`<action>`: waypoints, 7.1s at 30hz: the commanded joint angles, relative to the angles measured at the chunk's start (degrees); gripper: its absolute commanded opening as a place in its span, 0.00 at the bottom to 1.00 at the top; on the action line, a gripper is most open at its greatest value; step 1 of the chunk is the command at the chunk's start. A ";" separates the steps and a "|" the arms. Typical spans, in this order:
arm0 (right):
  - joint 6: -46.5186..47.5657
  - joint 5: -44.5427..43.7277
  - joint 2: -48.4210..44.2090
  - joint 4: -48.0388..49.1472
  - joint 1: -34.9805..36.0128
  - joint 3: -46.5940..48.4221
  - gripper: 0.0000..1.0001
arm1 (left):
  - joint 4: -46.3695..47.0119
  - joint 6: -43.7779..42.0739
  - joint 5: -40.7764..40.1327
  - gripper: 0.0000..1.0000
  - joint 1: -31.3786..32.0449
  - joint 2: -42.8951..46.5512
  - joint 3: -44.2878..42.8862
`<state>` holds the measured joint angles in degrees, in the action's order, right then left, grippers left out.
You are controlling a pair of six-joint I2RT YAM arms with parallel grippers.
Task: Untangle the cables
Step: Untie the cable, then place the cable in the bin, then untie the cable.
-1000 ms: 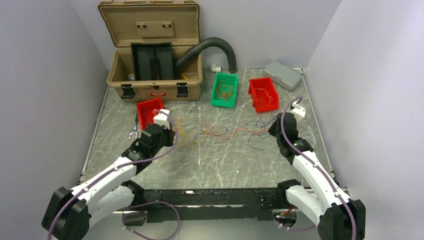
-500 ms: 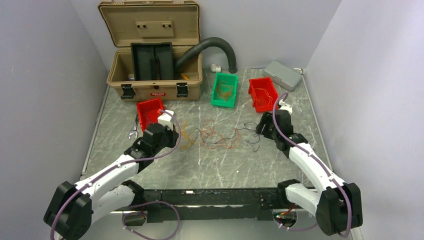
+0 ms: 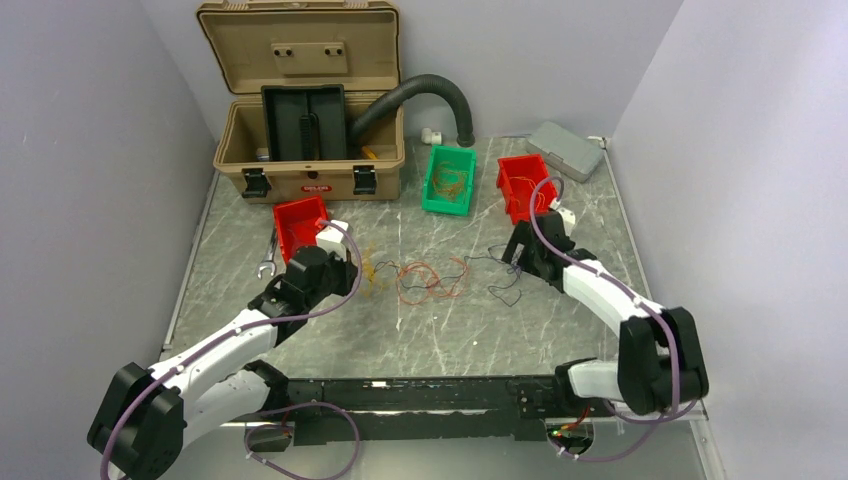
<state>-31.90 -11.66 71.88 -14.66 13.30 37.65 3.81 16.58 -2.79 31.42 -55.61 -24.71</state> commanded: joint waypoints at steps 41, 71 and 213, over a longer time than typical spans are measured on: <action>9.18 10.96 -19.08 3.55 -4.43 22.16 0.00 | 8.80 -2.18 19.77 0.00 2.74 -4.37 -2.81; 16.37 7.97 6.42 28.37 29.64 30.72 0.00 | -41.72 10.82 -26.86 1.00 15.04 20.84 -21.81; -1.58 19.37 8.54 22.02 30.39 -0.44 0.54 | -6.39 6.15 28.81 0.40 13.29 -25.09 -18.29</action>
<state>-31.55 3.99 77.91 1.39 43.75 37.43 -5.96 22.04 23.27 44.47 -78.76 -40.62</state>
